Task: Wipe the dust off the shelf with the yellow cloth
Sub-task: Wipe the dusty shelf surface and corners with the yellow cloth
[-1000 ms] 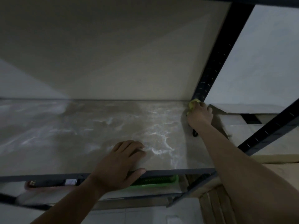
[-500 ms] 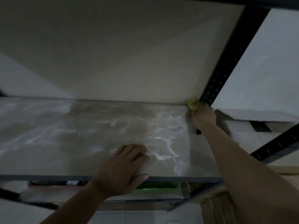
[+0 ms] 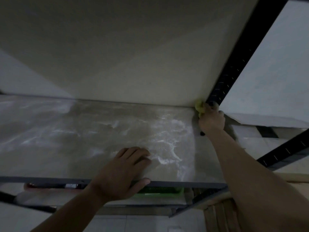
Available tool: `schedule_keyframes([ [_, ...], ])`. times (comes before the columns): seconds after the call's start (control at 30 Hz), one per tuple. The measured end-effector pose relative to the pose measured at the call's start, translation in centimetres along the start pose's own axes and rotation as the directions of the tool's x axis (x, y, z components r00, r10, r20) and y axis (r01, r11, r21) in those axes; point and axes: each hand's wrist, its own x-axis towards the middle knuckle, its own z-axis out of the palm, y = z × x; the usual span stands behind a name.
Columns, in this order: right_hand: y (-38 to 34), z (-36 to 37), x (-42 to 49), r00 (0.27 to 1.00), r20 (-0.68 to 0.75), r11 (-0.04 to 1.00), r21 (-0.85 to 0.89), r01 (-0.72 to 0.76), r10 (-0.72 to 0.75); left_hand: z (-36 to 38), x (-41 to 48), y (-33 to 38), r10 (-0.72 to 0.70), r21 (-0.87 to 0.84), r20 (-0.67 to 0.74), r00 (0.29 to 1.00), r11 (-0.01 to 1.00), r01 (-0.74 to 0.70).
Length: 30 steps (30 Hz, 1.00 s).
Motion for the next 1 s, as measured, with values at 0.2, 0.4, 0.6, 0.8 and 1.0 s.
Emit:
schedule_keyframes([
  [0.2,-1.8,-0.6,-3.2,0.986,0.011,0.98,-0.115,0.165,-0.165,0.1,-0.2,-0.2,0.0,0.012,0.025,1.0,1.0,-0.001],
  [0.4,-2.9,-2.0,-6.4,0.949,0.148,0.943,0.228,0.242,-0.279,0.0,-0.2,0.0,-0.01,-0.007,0.021,1.0,1.0,0.01],
  [0.6,-0.7,-2.9,-1.6,0.998,-0.038,0.997,0.054,-0.054,0.057,-0.5,-0.1,0.2,-0.019,-0.002,0.047,0.999,1.0,0.019],
  [0.8,-1.1,-0.5,-0.8,0.995,0.043,0.991,-0.109,-0.081,0.086,-0.6,-0.1,0.2,-0.029,-0.012,0.049,0.998,0.999,0.03],
  [1.0,-1.6,-1.6,-0.1,0.981,0.12,0.987,-0.073,-0.143,0.151,-0.7,-0.1,0.2,-0.013,-0.016,0.029,1.0,1.0,0.013],
])
